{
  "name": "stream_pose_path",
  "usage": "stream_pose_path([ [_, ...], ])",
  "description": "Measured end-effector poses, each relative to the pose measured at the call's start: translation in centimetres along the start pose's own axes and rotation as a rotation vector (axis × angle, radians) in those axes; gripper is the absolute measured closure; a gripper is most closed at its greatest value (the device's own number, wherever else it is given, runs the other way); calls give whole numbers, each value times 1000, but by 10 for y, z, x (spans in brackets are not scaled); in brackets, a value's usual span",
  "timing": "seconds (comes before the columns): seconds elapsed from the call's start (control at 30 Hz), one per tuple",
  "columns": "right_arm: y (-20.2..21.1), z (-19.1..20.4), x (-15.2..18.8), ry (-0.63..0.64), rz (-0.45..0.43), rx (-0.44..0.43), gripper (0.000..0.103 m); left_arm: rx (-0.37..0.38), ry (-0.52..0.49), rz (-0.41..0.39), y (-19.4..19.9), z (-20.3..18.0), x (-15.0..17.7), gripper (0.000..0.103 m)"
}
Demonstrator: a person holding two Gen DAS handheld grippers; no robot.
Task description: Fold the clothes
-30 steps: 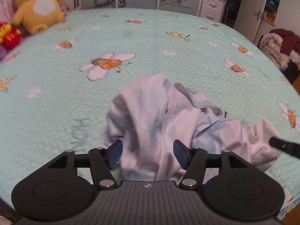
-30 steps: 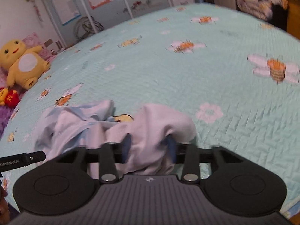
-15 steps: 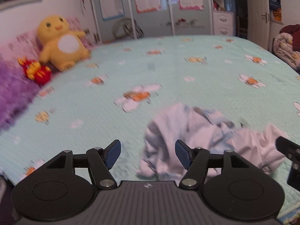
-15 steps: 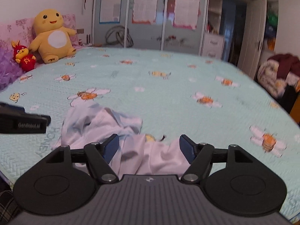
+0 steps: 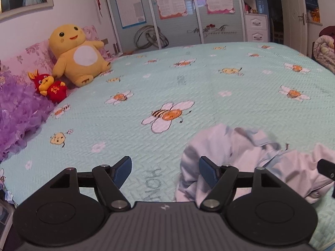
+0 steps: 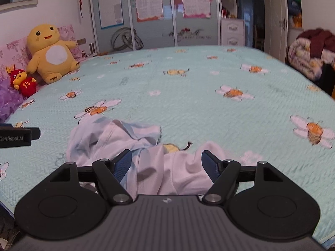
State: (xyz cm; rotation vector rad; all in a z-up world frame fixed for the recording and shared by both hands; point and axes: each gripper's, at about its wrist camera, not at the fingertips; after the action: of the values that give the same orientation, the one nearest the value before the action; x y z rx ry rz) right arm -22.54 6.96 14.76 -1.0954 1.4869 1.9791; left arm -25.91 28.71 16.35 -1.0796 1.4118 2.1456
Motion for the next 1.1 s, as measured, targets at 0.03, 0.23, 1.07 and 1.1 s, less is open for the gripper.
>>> stream_pose_path([
  [0.03,-6,1,1,5,9,3,29,-4,2,10,-5,2,2,29],
  [0.23,-47,26,14,96,119,-4,28,-4,34,92,-32,17,7,29],
  [1.07,-48,104,6,231,122,-87,28,22,134,191,-53,51,10,29],
  [1.1,-48,105,6,235,122,-89,28,21,133,195,-53,51,10,29],
])
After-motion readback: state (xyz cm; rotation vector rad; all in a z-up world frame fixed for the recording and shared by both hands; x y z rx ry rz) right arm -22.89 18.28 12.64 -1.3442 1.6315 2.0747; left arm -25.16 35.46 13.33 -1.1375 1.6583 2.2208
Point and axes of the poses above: each gripper's, at about its wrist camera, not at the fingertips, and y roughly against the way its jaws point, z to its left, x to its underside, and after that the axes turned 3 degrees about z, right-handed
